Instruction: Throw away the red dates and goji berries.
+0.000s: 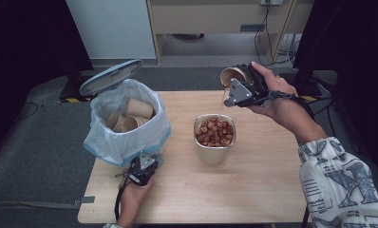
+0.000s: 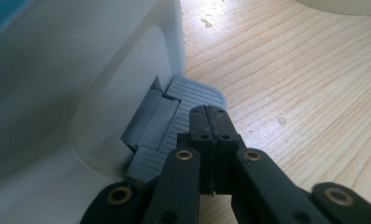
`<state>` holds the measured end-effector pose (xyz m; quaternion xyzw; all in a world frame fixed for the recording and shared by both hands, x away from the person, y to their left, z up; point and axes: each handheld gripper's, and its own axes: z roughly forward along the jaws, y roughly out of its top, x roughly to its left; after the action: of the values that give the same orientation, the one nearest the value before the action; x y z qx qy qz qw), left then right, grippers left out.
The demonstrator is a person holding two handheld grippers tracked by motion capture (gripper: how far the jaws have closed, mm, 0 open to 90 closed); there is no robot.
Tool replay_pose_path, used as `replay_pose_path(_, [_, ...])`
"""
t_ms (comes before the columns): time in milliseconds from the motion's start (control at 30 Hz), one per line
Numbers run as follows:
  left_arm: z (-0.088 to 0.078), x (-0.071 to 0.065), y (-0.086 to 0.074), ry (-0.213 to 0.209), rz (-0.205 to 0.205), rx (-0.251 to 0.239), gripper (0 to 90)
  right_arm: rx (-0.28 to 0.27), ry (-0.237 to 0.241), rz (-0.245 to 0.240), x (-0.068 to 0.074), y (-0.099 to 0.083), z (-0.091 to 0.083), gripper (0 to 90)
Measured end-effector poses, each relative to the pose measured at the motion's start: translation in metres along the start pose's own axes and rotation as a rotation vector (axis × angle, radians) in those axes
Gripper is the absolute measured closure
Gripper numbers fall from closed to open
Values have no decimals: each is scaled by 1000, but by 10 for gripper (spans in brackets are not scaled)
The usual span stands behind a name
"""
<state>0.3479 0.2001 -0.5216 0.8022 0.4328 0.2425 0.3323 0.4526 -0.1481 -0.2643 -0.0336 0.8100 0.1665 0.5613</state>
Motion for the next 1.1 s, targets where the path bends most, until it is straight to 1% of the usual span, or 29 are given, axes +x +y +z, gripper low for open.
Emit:
replay_pose_path(133, [0,0,0,0,1,0,890,6,-8,-16,-1,1,-1,354])
replay_pose_path(233, [0,0,0,0,0,0,890,19,-20,-54,0,2,-1,355])
replay_pose_path(267, [0,0,0,0,0,0,890,26,-24,-82,1,3,0,355])
replay_pose_path(300, [0,0,0,0,0,0,890,26,-24,-82,1,3,0,355])
replay_pose_path(333, [0,0,0,0,-1,0,890,29,-26,-94,2,4,0,355])
replay_pose_path(500, [0,0,0,0,0,0,890,33,-31,-105,3,3,1,356])
replay_pose_path(733, [0,0,0,-1,-1,0,890,37,-45,-107,-2,2,-1,356])
replay_pose_path(1100, [0,0,0,-2,-2,0,890,37,-38,-121,1,4,0,356])
